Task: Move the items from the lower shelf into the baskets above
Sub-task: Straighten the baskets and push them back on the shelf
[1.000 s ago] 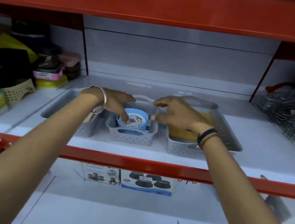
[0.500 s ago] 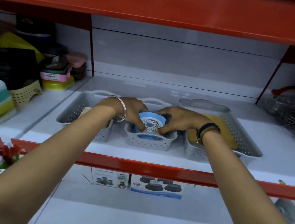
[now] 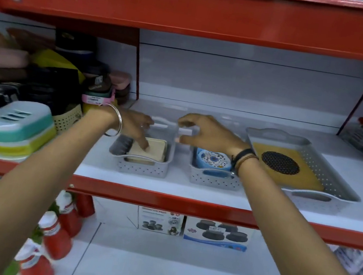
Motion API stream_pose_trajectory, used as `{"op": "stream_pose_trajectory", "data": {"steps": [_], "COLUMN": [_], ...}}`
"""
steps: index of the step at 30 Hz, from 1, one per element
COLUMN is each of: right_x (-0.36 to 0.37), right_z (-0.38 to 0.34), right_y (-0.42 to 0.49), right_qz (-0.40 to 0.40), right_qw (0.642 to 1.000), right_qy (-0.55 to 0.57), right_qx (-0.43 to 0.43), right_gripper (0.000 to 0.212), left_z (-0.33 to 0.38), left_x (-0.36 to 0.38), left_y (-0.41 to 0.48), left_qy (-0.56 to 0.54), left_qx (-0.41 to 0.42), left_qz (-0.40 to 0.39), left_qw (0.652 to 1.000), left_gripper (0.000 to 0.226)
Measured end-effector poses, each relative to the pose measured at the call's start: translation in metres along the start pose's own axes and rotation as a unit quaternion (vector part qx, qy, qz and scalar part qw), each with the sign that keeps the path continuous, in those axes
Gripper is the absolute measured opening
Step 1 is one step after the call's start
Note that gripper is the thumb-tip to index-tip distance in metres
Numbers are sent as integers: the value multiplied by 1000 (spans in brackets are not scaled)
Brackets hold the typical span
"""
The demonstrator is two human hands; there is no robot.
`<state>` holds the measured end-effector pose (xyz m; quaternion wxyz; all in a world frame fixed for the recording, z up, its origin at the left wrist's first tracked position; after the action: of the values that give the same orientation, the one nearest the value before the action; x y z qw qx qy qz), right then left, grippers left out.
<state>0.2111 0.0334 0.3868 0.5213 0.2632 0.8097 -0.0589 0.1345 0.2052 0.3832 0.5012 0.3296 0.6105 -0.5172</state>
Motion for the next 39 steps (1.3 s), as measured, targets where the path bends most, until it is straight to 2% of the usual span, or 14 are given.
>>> {"op": "stream_pose_trajectory", "data": {"steps": [2, 4, 6, 8, 10, 12, 15, 17, 20, 22, 25, 27, 33, 39], "right_x": [25, 47, 63, 70, 72, 74, 71, 57, 24, 8, 8, 15, 23, 27], "right_z": [-10, -11, -10, -6, -5, -4, -7, -14, -16, -10, 3, 4, 3, 1], "right_y": [15, 30, 42, 49, 53, 54, 45, 31, 0, -26, -60, -74, -88, -101], "right_qz": [-51, -96, -128, -128, -115, -116, -115, -59, 54, 34, -114, -167, -141, -149], "right_qw": [999, 993, 983, 979, 981, 981, 984, 993, 990, 978, 952, 941, 959, 959], "right_qy": [-14, -54, -116, -140, -136, -134, -102, -28, -40, -98, -138, -150, -130, -137], "right_qx": [14, 50, 68, 69, 71, 81, 94, 98, 125, 180, 247, 255, 206, 197], "right_gripper": [62, 73, 69, 53, 46, 52, 74, 79, 49, 30, 48, 52, 23, 23], "left_z": [-9, -16, -25, -25, -26, -28, -29, -28, -19, -6, 7, 11, 12, 11], "left_x": [16, 25, 29, 29, 28, 28, 27, 25, 18, 23, 38, 42, 43, 52], "left_y": [-1, 1, 6, 6, 5, 4, 3, -2, -22, -41, -56, -59, -69, -85], "left_qy": [19, 38, 31, 30, 18, -7, -13, -23, -90, -117, -63, -40, -29, -36], "left_qx": [-2, 14, 29, 44, 55, 54, 56, 68, 116, 155, 173, 165, 160, 177], "left_qz": [-40, -33, -9, 7, 12, 8, 20, 67, 143, 114, 37, 42, 70, 61], "left_qw": [999, 999, 999, 999, 998, 999, 998, 995, 979, 974, 982, 985, 984, 982], "left_gripper": [84, 72, 62, 62, 62, 66, 80, 87, 60, 38, 31, 29, 27, 26]}}
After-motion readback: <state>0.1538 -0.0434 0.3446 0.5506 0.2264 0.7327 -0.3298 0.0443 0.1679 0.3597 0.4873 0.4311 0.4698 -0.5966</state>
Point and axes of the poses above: each hand's wrist, its own y-axis towards the middle knuckle, its own x-axis out of the palm, z = x × y, the point moved 4 cm from there along y, towards the middle knuckle, and after that the axes turned 1 degree about x, right-handed, at the moved point
